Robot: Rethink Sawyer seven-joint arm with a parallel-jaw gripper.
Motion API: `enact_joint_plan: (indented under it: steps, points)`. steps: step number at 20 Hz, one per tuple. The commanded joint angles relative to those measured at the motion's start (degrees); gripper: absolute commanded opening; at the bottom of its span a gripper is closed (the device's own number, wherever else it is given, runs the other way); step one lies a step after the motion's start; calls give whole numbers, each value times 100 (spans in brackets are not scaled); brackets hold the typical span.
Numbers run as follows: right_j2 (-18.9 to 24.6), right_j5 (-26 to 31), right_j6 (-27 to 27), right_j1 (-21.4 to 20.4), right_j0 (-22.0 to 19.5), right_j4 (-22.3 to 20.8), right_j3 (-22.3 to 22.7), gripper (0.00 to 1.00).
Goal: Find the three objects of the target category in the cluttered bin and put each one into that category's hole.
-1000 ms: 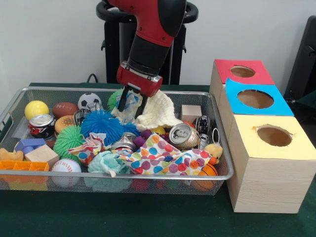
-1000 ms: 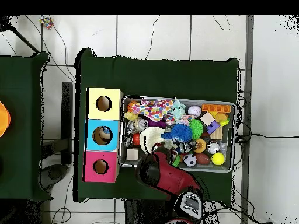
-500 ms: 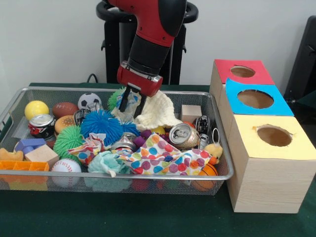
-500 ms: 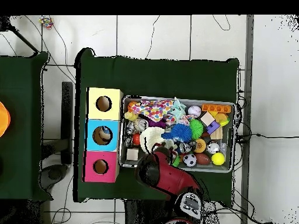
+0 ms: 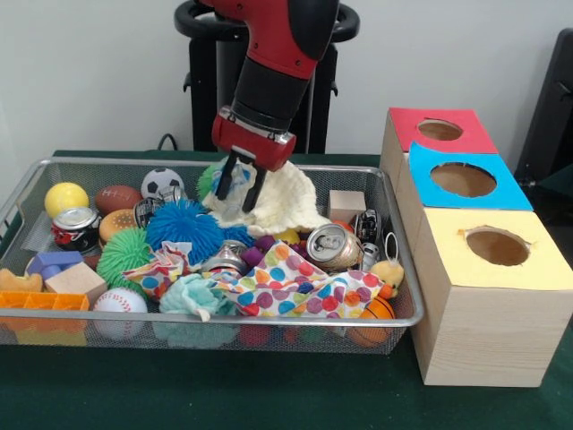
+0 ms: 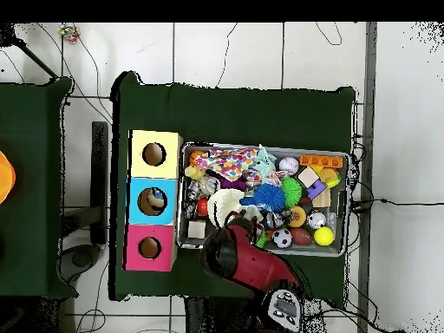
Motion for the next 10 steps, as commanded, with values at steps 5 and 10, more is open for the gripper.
enact_joint_plan:
  steps: [5, 10]
  points:
    - [433, 877, 857, -1093, 28, -111, 486, 0]
    - [240, 1424, 667, -1325, 211, -47, 280, 0]
